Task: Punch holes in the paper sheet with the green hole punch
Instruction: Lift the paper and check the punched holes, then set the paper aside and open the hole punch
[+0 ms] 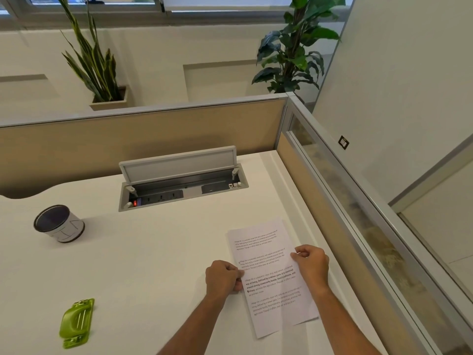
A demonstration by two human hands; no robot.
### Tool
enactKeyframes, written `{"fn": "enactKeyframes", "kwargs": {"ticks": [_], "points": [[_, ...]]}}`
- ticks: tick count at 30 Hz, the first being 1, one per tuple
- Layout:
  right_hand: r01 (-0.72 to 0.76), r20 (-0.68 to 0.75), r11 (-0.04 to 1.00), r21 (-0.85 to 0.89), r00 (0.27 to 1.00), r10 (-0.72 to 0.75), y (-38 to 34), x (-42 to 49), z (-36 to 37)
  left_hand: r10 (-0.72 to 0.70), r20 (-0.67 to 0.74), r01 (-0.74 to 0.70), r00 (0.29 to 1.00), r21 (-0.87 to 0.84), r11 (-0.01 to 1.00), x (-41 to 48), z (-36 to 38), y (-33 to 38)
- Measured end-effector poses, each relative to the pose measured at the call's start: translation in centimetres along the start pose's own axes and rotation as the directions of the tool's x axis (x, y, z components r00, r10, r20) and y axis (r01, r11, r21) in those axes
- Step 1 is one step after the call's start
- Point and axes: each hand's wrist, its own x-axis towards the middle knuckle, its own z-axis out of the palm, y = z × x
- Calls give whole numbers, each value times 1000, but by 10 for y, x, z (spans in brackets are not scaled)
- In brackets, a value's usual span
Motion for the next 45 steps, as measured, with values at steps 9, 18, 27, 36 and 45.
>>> {"fn": "enactKeyframes", "kwargs": {"ticks": [9,18,27,36,45], "points": [[-13,-61,992,-126,998,5,-3,-7,7,-12,11,12,1000,29,1000,10,-2,2],[-20,-84,980,-198,996,3,-6,-9,10,-5,-12,6,1000,100,995,11,-5,4],[13,-112,962,-273,993,-45,-7,-11,12,76,-46,-65,996,206,976,3,-4,6],[316,-138,868,-383,909,-392,-38,-71,43,210,-164,-153,964,304,940,-13,-70,0],[499,63,858,-123,867,-495,-98,-171,139,296,-339,-202,893,286,937,-56,-197,-3]]}}
